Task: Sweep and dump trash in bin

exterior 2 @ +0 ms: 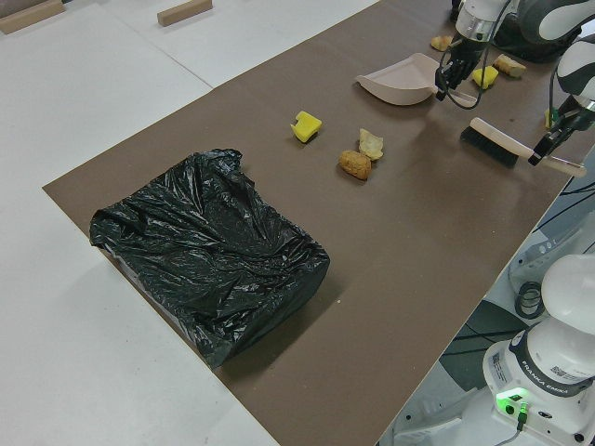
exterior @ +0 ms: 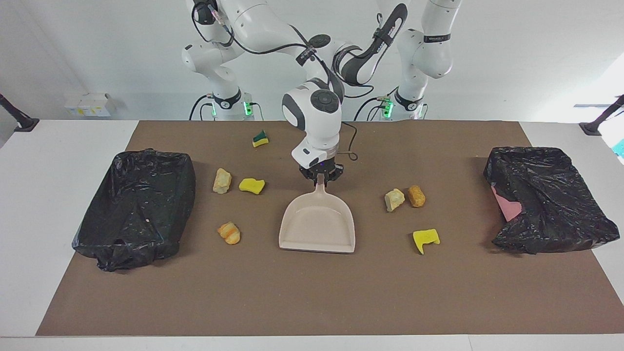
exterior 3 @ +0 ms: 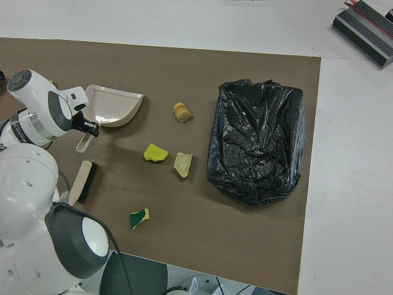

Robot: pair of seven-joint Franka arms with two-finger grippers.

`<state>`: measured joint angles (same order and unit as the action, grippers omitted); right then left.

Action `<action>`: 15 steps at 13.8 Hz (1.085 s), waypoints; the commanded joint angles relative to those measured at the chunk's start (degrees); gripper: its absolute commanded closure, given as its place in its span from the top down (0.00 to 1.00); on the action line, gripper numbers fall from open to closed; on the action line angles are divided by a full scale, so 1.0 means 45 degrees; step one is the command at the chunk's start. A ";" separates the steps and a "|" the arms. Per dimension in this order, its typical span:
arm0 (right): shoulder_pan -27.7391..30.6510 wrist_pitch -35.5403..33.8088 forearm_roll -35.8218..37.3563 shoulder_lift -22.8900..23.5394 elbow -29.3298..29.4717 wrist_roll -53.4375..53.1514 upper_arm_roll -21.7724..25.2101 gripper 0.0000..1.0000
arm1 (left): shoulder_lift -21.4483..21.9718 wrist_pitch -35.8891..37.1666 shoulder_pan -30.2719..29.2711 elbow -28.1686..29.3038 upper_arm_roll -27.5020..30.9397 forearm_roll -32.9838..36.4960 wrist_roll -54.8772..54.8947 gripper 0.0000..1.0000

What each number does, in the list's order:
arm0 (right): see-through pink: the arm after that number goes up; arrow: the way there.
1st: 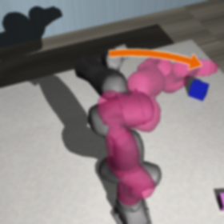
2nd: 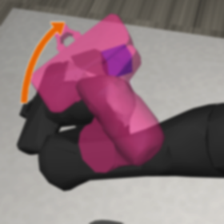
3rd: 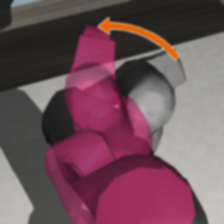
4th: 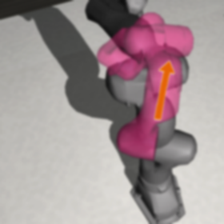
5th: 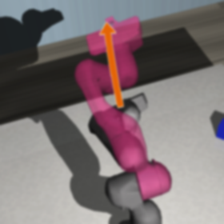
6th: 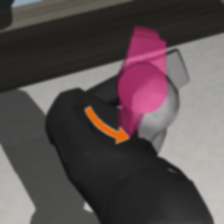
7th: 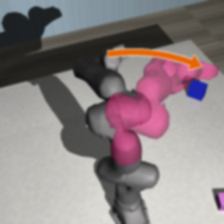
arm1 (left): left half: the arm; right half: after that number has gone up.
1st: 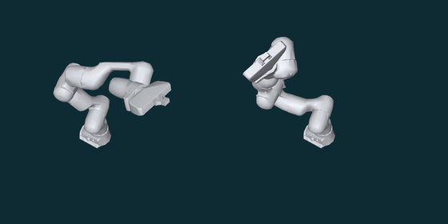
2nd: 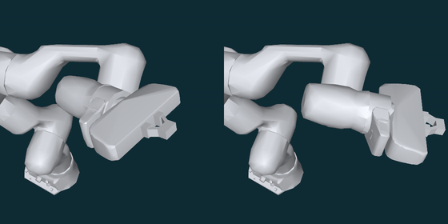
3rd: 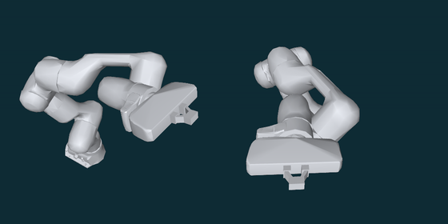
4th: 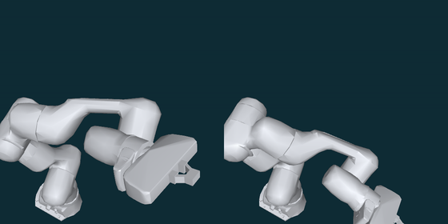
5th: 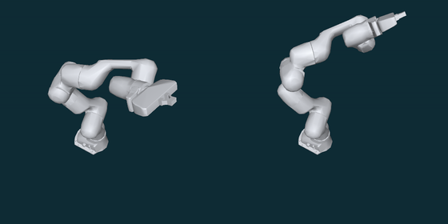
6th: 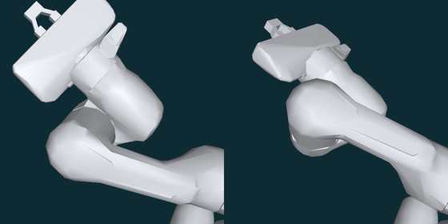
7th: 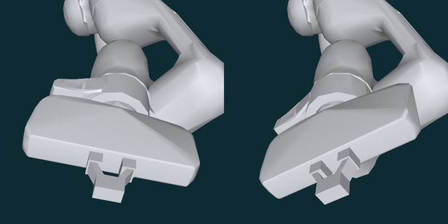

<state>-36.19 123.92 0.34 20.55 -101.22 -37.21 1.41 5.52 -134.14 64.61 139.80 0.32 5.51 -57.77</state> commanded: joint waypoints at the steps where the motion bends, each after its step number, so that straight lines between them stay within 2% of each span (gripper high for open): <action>1: 0.1027 -0.0932 -0.0271 -0.0561 0.0441 0.2594 -0.0118 0.00 | 0.0666 0.0841 -0.0567 0.0106 -0.0033 0.0260 -0.0190 0.00; 3: 0.1224 -0.1831 -0.0272 -0.0523 0.0910 0.4334 -0.0099 0.00 | 0.1076 0.1660 -0.0958 0.0106 -0.0033 0.0240 -0.0268 0.00; 6: 0.1770 -0.2049 -0.0233 -0.0484 0.0970 0.7164 -0.0099 0.00 | 0.1702 0.2658 -0.2245 -0.0010 0.0006 0.0241 -0.0113 0.00; 10: 0.2279 -0.2615 -0.0057 -0.0172 0.1653 1.2182 -0.0079 0.00 | 0.2112 0.3108 -0.4293 -0.0244 0.0045 0.0260 0.0120 0.00; 15: 0.2924 -0.2636 0.0567 0.0063 0.1674 1.7790 -0.0079 0.00 | 0.1471 0.3794 -0.7731 -0.1533 0.0045 0.0240 0.5034 0.00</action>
<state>-24.24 113.46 1.40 19.60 -95.45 35.03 1.55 13.68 -118.63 34.52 135.15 1.24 5.86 -41.34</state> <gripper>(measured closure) 0.687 0.740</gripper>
